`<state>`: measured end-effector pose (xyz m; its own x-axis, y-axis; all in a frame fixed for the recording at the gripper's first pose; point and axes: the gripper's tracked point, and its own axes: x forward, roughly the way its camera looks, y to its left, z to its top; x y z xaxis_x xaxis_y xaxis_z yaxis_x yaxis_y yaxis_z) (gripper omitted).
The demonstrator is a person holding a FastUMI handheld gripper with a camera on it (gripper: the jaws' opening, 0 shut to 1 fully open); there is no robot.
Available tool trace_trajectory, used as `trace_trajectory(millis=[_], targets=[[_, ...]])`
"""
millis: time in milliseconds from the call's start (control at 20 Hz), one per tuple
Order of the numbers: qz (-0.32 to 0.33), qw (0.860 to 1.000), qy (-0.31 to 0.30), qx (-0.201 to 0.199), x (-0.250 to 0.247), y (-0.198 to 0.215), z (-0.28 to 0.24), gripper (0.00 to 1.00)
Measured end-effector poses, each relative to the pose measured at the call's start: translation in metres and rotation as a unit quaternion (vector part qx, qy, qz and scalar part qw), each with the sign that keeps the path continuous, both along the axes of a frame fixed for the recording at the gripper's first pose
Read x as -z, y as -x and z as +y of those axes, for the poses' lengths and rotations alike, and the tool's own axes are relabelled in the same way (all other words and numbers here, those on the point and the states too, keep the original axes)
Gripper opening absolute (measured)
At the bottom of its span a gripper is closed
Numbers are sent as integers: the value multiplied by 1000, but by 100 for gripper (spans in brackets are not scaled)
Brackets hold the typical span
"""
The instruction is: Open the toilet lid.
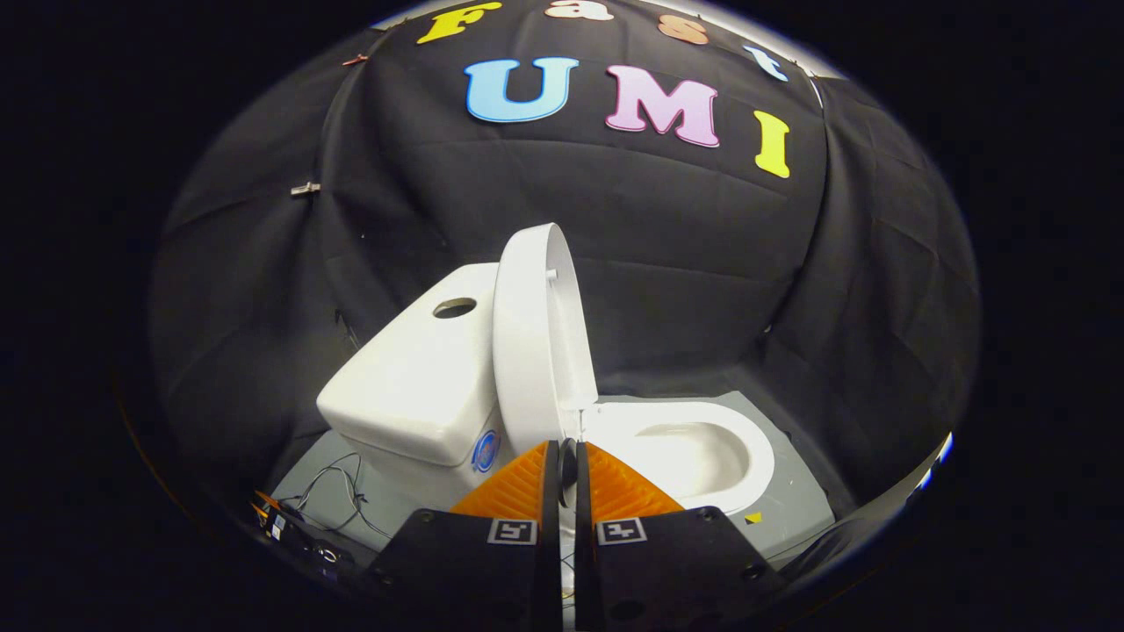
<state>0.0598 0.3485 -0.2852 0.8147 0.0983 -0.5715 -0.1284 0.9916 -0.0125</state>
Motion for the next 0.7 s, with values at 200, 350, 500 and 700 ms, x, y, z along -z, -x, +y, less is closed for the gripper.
trace_trajectory(millis=[200,350,500,700], targets=[[-3,1000,12,-9,2,2,10,10],[-5,1000,22,-12,3,0,12,10],[-10,999,29,-13,3,2,11,10],[-20,999,34,-32,2,2,13,19]])
